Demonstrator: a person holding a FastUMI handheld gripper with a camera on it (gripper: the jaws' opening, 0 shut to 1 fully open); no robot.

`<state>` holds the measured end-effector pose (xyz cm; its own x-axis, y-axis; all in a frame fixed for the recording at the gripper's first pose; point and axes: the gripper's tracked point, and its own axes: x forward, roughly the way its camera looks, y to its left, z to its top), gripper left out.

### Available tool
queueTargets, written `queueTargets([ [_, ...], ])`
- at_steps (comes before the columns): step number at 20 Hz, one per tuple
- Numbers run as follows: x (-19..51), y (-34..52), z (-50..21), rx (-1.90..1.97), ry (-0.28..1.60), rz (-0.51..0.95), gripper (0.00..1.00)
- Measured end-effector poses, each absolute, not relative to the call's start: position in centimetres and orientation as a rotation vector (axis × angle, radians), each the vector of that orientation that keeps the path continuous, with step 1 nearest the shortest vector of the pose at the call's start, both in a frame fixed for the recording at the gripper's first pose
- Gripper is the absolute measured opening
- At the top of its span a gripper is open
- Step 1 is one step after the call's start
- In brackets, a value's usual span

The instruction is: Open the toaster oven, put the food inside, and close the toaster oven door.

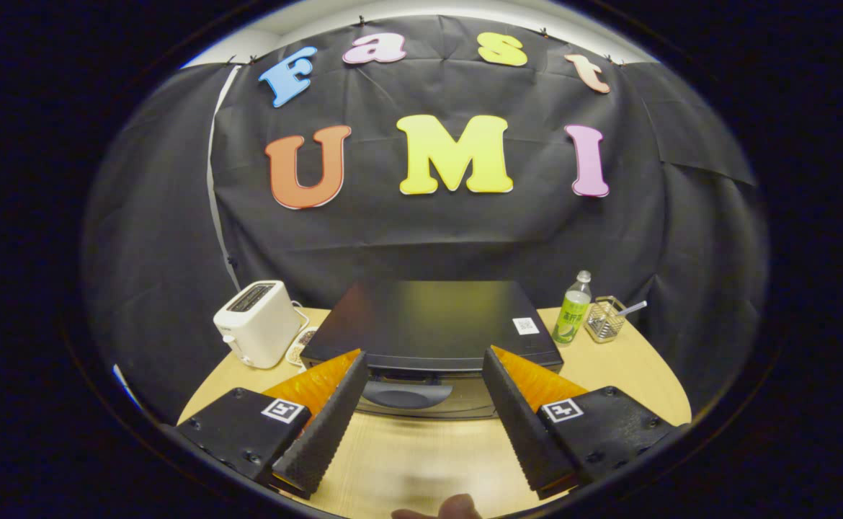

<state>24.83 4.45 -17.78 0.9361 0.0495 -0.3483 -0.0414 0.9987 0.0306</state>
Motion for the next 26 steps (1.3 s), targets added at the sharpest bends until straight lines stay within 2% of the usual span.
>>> queueTargets([
  [4,27.5,5.9,-21.6,0.02,0.404,0.064,1.0],
  [10,29.5,6.1,-25.1,0.051,0.477,0.008,1.0],
  [15,30.0,6.1,-25.4,0.014,0.472,-0.023,1.0],
  [26,23.9,6.1,-28.5,-0.001,0.515,-0.056,1.0],
])
